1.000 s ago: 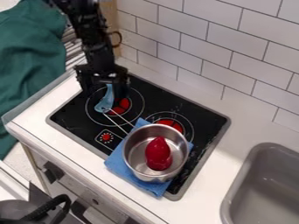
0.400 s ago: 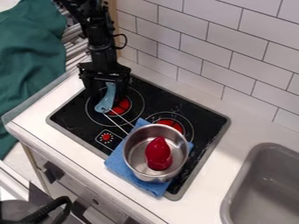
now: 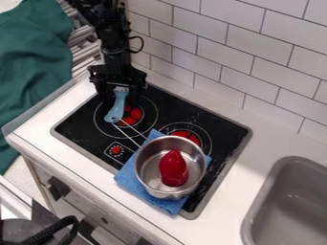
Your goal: Take the forceps and put it in the right of burners
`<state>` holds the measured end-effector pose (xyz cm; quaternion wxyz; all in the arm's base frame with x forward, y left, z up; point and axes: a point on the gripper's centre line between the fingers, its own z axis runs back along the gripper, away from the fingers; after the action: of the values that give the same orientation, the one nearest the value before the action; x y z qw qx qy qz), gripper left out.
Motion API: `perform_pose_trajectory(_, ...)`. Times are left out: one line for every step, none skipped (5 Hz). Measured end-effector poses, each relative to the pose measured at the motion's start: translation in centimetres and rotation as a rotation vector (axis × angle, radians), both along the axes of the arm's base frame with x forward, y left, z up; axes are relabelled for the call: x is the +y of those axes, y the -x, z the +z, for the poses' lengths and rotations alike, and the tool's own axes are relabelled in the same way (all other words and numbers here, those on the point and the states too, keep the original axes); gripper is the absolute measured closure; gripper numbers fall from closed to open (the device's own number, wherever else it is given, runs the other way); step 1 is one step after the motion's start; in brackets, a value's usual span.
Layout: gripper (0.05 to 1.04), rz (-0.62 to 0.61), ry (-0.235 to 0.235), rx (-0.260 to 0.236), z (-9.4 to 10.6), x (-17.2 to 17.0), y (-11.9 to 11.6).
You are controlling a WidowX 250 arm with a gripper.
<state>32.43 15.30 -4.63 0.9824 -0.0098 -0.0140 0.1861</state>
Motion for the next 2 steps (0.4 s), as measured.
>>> perform_pose_trajectory(0.489, 0.014, -0.01, -0.017, -0.12, 0.01, 0.05)
perform_pose_trajectory(0.741, 0.009, -0.017, -0.032, 0.0, 0.02, 0.01)
